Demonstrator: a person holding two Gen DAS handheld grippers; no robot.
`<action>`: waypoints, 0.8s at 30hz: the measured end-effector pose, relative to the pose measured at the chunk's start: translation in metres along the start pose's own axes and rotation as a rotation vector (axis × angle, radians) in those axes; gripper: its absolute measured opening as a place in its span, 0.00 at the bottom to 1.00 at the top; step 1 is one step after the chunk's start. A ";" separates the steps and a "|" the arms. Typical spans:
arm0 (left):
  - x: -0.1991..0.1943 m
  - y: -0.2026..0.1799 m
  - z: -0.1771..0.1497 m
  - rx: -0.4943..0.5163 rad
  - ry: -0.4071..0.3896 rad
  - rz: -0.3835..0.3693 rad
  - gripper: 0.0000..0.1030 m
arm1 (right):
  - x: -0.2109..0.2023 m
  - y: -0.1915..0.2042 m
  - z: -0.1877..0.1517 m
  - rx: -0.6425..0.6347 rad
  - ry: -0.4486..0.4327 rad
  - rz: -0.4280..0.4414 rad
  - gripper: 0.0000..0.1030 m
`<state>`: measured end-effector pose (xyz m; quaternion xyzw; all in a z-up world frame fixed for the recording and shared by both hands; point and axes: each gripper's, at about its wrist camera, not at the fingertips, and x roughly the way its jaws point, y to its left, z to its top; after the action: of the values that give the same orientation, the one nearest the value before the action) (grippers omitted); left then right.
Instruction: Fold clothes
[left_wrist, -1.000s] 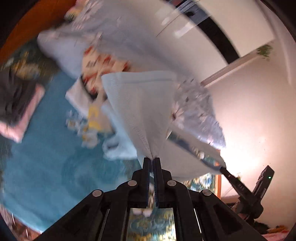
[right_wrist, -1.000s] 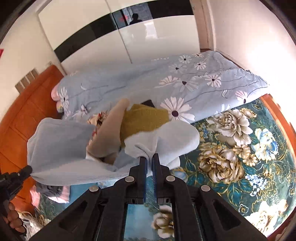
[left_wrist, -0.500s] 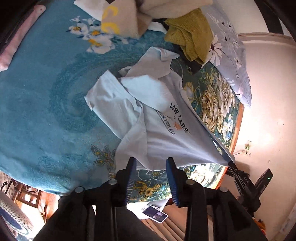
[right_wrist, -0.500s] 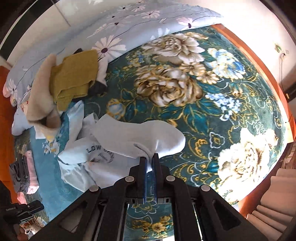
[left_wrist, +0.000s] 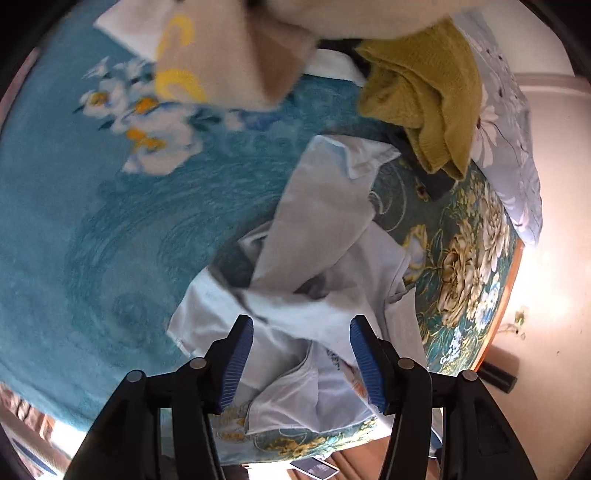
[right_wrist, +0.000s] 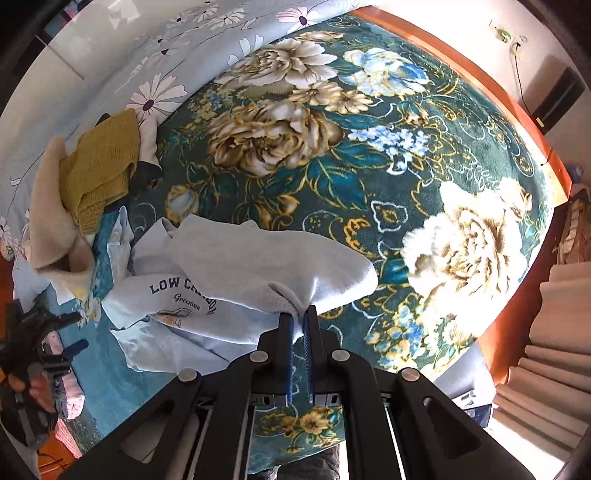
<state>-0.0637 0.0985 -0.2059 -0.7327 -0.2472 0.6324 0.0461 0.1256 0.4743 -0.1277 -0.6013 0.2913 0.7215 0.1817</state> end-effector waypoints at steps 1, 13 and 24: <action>0.008 -0.016 0.007 0.073 0.000 0.009 0.57 | -0.001 0.002 -0.001 0.005 -0.002 -0.005 0.05; 0.121 -0.155 0.031 1.051 0.072 0.294 0.58 | -0.010 0.022 0.010 0.041 -0.025 -0.057 0.06; 0.149 -0.140 0.036 1.094 0.128 0.363 0.08 | -0.005 0.032 0.020 0.004 0.007 -0.107 0.05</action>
<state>-0.1287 0.2747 -0.2947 -0.6696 0.2485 0.6204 0.3240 0.0919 0.4626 -0.1140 -0.6180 0.2608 0.7082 0.2201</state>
